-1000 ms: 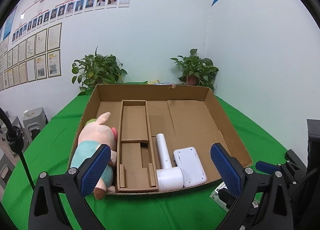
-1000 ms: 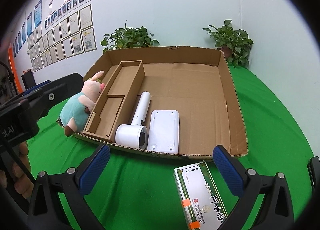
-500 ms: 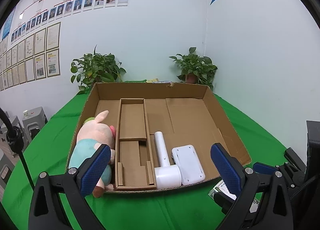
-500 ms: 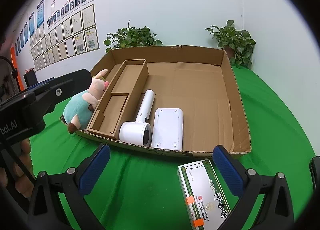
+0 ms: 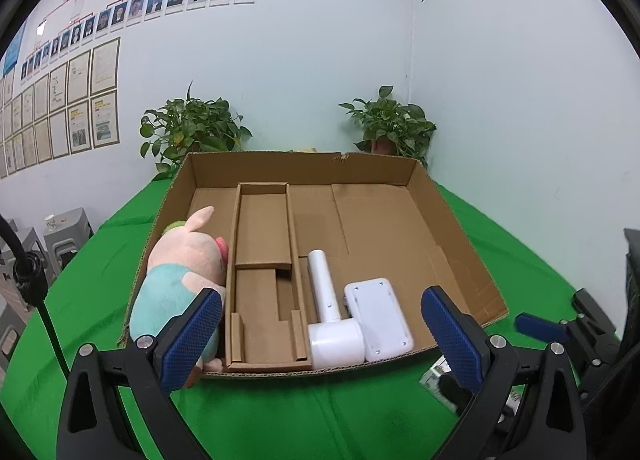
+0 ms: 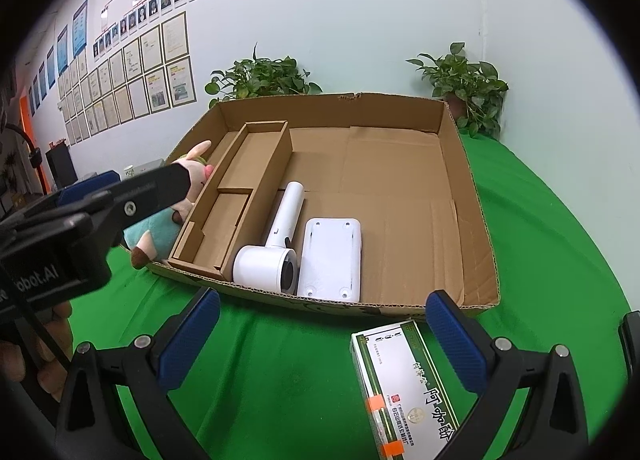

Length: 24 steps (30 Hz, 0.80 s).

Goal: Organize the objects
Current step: 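Move the right gripper to the green-and-white medicine box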

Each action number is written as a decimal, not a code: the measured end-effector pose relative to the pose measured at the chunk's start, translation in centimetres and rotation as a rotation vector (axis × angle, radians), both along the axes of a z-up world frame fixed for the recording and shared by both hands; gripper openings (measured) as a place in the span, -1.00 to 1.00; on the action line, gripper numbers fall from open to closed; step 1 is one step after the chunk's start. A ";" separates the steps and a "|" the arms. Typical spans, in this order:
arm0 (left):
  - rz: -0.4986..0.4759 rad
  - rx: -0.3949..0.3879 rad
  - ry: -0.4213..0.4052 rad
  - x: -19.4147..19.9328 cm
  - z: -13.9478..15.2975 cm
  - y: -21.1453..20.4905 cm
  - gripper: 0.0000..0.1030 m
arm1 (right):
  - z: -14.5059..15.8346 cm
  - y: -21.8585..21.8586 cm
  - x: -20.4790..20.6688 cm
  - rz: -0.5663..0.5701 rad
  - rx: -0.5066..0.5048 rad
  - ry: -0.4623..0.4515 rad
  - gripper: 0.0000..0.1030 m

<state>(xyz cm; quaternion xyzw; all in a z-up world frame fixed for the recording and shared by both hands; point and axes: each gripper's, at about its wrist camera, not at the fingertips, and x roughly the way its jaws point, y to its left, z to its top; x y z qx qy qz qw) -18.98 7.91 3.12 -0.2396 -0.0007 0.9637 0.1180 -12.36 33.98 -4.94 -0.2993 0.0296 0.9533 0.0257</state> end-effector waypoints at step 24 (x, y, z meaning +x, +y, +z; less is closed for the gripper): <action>-0.093 0.044 -0.325 0.0 -9.6 -0.5 0.96 | -8.2 7.9 7.3 -0.004 -0.053 -0.222 0.98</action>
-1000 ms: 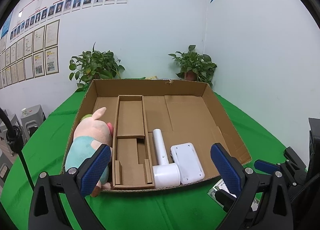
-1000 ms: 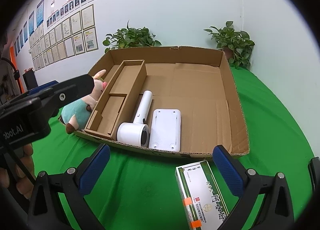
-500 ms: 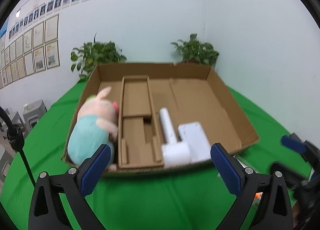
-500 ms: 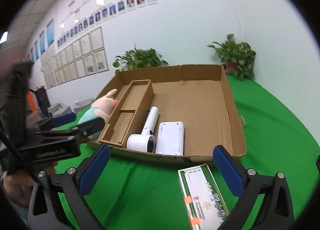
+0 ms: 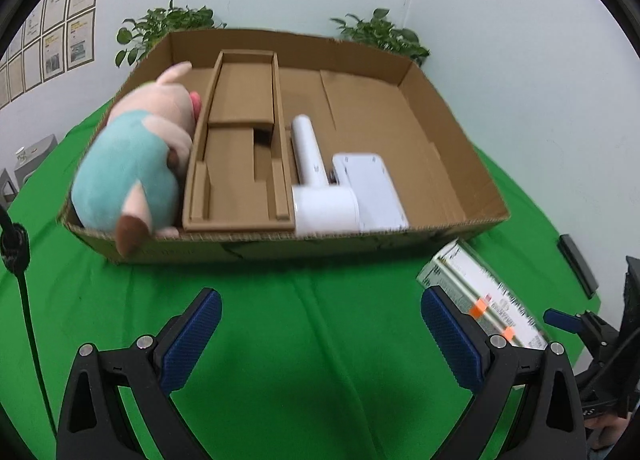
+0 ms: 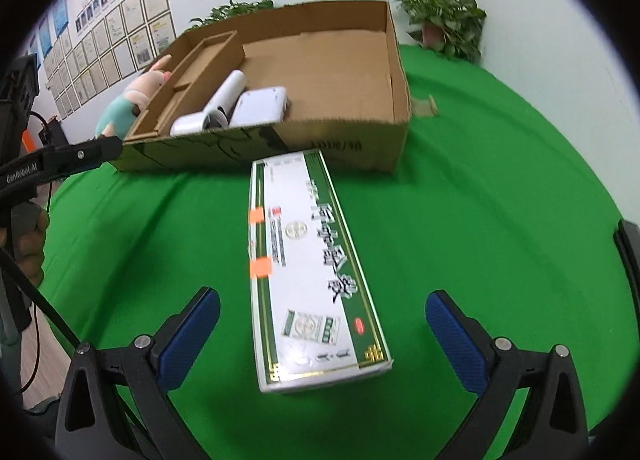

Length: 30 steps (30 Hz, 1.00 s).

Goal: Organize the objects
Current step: 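Move the right gripper to the green-and-white medicine box, then close the right gripper on the medicine box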

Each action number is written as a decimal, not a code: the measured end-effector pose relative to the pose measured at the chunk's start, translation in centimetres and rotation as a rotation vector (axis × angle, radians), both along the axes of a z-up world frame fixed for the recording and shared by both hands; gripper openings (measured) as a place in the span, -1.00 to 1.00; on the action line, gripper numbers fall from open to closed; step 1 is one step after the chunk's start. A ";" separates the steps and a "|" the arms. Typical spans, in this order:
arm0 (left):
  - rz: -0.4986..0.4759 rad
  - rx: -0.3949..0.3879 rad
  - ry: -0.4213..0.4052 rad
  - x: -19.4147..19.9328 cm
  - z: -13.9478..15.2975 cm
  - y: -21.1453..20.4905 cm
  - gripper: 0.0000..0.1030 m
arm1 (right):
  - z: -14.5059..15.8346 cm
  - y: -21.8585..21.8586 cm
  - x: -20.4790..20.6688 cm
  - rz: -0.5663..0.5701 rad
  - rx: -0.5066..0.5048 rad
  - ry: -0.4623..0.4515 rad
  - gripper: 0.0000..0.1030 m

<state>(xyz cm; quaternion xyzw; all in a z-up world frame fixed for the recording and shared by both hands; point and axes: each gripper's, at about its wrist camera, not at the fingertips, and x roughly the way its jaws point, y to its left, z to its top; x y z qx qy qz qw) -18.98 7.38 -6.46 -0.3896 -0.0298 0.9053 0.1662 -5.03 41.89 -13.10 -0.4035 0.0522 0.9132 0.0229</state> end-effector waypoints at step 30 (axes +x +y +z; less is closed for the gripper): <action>-0.228 0.370 -0.279 0.4 -3.9 0.5 0.79 | -0.4 -9.6 0.8 0.282 -0.048 0.016 0.99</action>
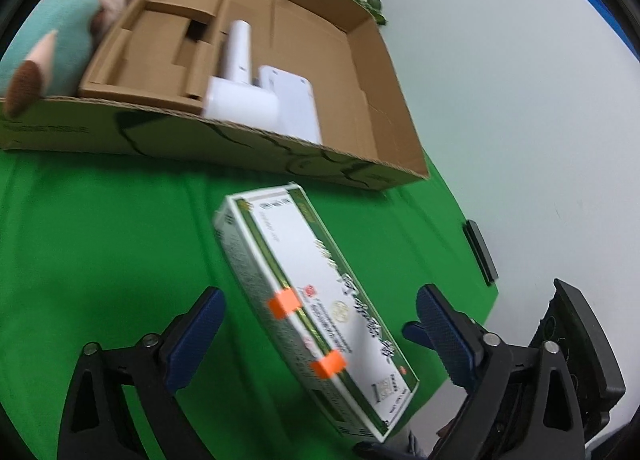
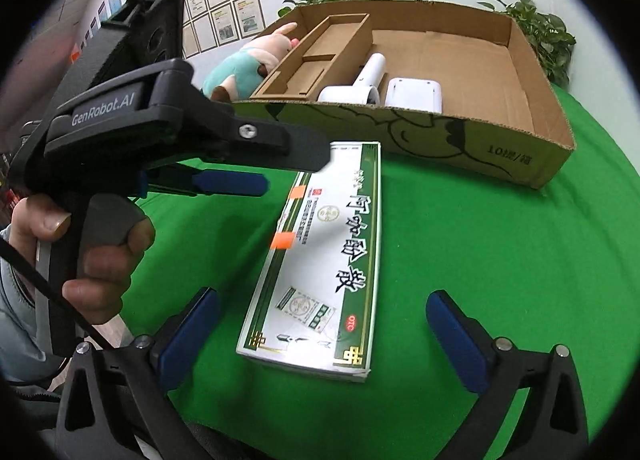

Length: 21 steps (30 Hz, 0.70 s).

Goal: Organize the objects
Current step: 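Close the right gripper on the medicine box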

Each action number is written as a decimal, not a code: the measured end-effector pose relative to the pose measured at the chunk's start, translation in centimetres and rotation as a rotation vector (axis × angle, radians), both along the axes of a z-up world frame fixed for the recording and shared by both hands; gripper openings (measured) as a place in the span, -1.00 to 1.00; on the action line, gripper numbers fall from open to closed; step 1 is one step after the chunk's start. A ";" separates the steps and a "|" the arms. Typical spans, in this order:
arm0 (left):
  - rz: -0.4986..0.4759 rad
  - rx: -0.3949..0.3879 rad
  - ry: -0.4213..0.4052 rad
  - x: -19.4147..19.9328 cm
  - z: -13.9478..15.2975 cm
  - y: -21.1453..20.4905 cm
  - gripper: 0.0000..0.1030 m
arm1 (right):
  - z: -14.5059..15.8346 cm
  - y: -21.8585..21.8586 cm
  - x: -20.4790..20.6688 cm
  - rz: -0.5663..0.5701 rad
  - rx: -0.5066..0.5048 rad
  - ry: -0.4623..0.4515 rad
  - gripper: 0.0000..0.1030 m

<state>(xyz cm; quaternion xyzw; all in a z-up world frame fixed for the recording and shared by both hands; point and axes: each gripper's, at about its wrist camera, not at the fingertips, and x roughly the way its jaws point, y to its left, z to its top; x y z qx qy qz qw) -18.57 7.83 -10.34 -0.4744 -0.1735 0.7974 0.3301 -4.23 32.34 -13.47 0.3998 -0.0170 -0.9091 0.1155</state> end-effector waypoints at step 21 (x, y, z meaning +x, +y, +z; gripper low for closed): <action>-0.025 -0.029 -0.077 0.6 -1.9 2.1 0.15 | -0.3 0.3 1.6 -0.087 -0.136 -0.026 0.28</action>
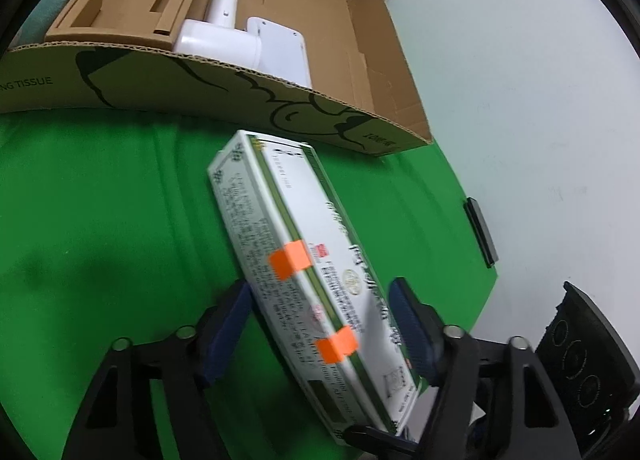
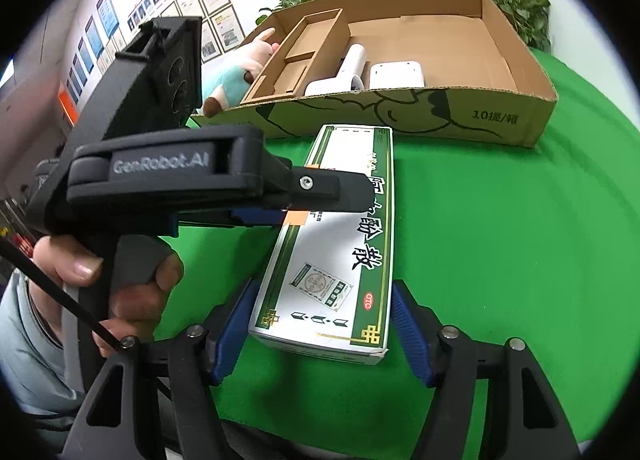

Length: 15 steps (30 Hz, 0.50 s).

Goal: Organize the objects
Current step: 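Close the right gripper on the medicine box, then lift the medicine box with the right gripper and carry it over the box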

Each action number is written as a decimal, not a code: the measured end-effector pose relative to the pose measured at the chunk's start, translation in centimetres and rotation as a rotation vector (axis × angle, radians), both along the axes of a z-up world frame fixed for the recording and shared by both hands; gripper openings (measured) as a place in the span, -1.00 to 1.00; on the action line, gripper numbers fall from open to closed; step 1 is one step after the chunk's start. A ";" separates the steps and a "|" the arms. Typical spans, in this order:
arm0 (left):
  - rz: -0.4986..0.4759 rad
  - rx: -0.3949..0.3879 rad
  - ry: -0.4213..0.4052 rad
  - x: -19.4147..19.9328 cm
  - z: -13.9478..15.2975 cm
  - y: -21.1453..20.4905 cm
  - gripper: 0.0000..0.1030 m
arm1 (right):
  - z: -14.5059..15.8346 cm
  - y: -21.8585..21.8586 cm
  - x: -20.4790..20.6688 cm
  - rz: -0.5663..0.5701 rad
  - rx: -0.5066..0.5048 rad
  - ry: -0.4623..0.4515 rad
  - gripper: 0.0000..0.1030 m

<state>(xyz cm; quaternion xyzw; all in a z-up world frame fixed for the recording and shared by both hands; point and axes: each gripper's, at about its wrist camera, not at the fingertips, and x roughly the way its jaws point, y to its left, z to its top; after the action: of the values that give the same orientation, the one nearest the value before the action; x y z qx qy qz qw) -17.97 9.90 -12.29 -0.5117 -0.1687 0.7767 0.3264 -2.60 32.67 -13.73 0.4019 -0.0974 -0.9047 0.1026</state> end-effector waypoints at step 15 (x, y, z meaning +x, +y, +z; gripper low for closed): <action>-0.024 -0.015 0.053 1.5 2.1 0.8 -0.10 | 0.3 0.2 0.7 -0.016 -0.020 0.029 0.25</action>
<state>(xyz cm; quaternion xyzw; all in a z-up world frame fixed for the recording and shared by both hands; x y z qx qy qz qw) -16.44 10.73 -10.17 -0.4953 -0.1477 0.7873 0.3362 -1.92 32.86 -13.40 0.3867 -0.1079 -0.9103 0.1009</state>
